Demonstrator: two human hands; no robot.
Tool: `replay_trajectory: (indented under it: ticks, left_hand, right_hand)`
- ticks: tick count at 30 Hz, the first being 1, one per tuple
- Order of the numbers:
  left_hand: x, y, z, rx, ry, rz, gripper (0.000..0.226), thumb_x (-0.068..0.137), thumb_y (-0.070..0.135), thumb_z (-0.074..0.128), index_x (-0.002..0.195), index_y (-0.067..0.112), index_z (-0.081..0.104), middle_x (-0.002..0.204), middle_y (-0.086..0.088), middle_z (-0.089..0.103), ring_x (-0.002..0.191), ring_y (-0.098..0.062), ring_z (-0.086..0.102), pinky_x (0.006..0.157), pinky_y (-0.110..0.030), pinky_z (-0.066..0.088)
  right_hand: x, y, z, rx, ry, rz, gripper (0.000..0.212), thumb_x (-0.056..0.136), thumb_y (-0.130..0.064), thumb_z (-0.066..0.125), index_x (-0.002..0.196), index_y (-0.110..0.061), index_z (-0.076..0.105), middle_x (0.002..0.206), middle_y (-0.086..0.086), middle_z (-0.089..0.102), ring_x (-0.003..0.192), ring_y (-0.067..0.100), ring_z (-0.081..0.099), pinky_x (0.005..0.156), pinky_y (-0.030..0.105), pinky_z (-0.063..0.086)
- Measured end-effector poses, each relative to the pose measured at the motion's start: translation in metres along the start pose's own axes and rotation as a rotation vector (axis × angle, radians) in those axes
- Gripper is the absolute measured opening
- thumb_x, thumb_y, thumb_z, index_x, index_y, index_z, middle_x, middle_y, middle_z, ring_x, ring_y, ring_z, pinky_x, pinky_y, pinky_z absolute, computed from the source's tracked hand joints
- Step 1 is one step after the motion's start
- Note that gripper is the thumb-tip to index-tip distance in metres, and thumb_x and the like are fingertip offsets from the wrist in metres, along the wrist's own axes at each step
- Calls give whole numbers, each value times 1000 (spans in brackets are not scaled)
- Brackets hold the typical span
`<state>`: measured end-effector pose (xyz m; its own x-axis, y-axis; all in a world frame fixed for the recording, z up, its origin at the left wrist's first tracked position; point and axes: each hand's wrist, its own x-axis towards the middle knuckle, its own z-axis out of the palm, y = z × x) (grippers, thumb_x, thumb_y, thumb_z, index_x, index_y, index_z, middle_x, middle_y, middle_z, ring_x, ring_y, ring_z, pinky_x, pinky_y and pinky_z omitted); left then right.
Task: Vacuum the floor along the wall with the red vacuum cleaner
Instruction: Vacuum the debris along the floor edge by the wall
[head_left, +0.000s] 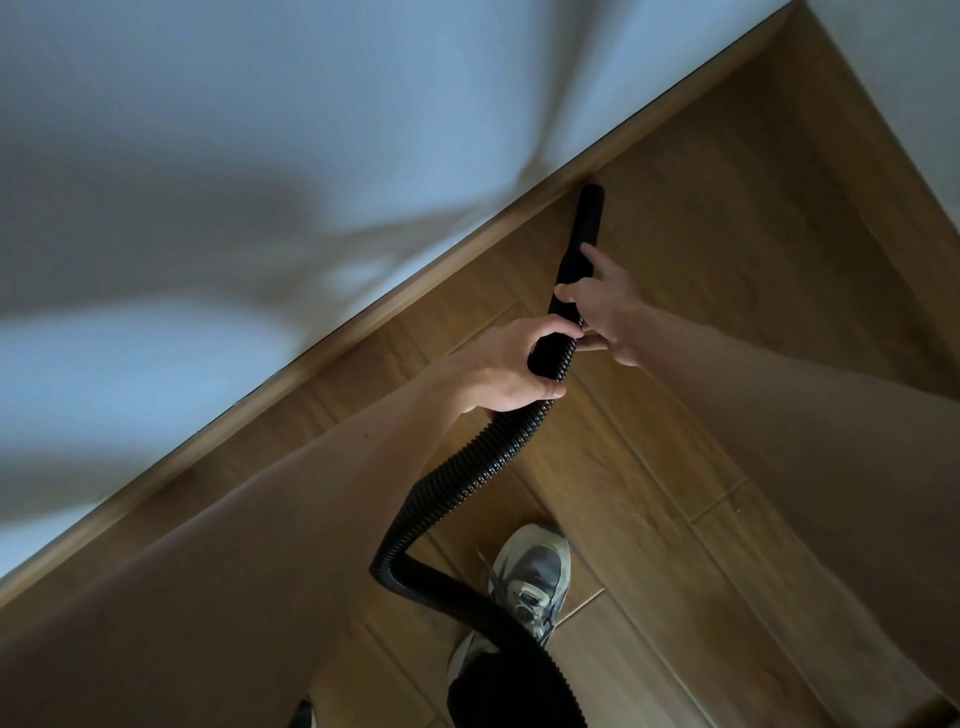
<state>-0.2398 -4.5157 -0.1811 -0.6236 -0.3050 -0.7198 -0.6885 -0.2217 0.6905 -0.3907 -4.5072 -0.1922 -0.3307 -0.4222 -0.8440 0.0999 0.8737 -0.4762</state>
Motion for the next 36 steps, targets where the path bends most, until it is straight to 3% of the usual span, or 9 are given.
replay_trajectory:
  ticks: [6, 9, 12, 18, 23, 27, 32, 36]
  left_hand:
    - [-37, -16, -4, 61, -20, -12, 68, 86, 17, 74, 143, 36, 42, 117, 12, 48, 93, 1, 54, 68, -16, 43]
    - [-60, -26, -9, 90, -29, -18, 68, 86, 15, 74, 144, 31, 42, 123, 12, 50, 98, 0, 53, 68, -12, 40]
    - [-84, -39, -12, 121, -27, -26, 68, 87, 15, 74, 145, 28, 41, 134, 2, 53, 109, -9, 54, 73, -13, 43]
    - [-127, -62, -17, 246, -32, -49, 67, 88, 23, 72, 145, 33, 38, 140, 2, 53, 113, -13, 56, 93, -30, 49]
    - [-141, -72, -12, 239, -32, -57, 65, 89, 24, 71, 144, 35, 39, 140, 5, 53, 110, -8, 54, 90, -26, 46]
    - [-136, -67, -1, 270, -102, -61, 66, 89, 22, 71, 146, 29, 38, 141, 0, 52, 119, -16, 55, 98, -36, 49]
    - [-129, -61, 9, 301, -233, -47, 65, 89, 17, 71, 145, 27, 40, 141, -3, 50, 123, -18, 53, 90, -26, 43]
    - [-134, -63, 13, 304, -299, -55, 65, 89, 17, 71, 146, 30, 40, 144, -2, 47, 124, -18, 51, 90, -28, 43]
  right_hand:
    - [-19, 16, 24, 16, -78, 31, 70, 99, -8, 55, 154, -40, 27, 126, 4, 53, 83, 16, 63, 55, 32, 55]
    - [-32, 26, 44, 48, -110, 43, 70, 99, -7, 55, 154, -40, 26, 118, 2, 51, 82, 15, 63, 50, 29, 54]
    - [-45, 35, 65, 82, -140, 48, 70, 99, -5, 53, 154, -38, 25, 116, 1, 50, 82, 14, 61, 54, 31, 54]
    - [-66, 52, 100, 115, -229, 84, 72, 98, -7, 57, 154, -41, 26, 117, 3, 52, 88, 18, 64, 56, 34, 58]
    - [-75, 63, 108, 139, -227, 110, 72, 98, -10, 59, 153, -44, 26, 100, -8, 51, 89, 18, 66, 54, 32, 60]
    - [-83, 77, 98, 162, -197, 143, 73, 98, -12, 59, 153, -46, 24, 107, -4, 57, 89, 18, 68, 50, 29, 57]
    - [-97, 106, 87, 297, -102, 183, 72, 99, -12, 59, 152, -46, 25, 127, 3, 59, 95, 20, 69, 53, 30, 56]
    - [-108, 122, 90, 394, -41, 220, 71, 98, -12, 60, 151, -46, 27, 127, 5, 60, 94, 20, 69, 57, 33, 55]
